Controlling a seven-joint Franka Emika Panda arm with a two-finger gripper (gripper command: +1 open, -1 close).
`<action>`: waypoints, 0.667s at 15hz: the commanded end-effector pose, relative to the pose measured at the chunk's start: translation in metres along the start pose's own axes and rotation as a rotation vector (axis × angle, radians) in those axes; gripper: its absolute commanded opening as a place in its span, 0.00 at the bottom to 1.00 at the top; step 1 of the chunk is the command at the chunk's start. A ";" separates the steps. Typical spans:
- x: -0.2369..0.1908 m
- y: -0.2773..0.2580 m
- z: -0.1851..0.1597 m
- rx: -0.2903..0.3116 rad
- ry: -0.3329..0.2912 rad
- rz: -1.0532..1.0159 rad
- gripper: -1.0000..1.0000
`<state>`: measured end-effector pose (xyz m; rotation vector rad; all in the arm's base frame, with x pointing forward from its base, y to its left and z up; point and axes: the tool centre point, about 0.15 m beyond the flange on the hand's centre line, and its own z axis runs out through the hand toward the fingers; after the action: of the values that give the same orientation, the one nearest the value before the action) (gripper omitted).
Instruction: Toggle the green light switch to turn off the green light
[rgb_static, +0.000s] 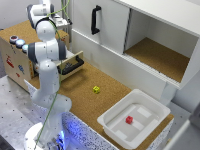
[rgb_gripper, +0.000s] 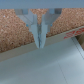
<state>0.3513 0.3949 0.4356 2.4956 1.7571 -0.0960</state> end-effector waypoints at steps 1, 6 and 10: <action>-0.016 -0.007 -0.010 -0.030 0.133 0.004 1.00; -0.011 -0.026 -0.045 -0.069 0.202 -0.030 1.00; -0.022 -0.051 -0.063 -0.095 0.210 -0.098 1.00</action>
<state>0.3336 0.4071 0.4824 2.4868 1.8223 0.0785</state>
